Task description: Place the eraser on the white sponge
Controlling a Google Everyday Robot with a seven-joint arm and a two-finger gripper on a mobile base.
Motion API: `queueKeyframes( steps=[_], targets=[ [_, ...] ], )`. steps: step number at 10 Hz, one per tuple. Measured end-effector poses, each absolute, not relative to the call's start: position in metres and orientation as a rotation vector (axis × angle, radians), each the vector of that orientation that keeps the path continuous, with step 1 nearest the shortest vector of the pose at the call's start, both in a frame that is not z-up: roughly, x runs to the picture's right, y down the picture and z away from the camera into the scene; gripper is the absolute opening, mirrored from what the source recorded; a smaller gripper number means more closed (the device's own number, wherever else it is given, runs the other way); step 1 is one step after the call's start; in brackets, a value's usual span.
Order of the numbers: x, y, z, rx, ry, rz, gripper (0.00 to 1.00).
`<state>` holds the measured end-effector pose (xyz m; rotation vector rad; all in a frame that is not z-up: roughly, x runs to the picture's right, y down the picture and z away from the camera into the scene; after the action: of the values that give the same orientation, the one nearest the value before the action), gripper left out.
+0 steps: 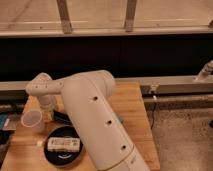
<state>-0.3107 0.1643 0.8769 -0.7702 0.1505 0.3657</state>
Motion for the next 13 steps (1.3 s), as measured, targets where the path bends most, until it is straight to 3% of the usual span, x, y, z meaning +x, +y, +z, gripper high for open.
queueKeyframes(
  steps=[6,9,13],
  targets=[
    [-0.259,0.117,0.879,-0.727,0.159,0.462,0.0],
    [-0.196,0.079,0.884,-0.732,0.096,0.621,0.0],
    [-0.092,0.065,0.874,-0.747,0.018,0.873,0.0]
  ],
)
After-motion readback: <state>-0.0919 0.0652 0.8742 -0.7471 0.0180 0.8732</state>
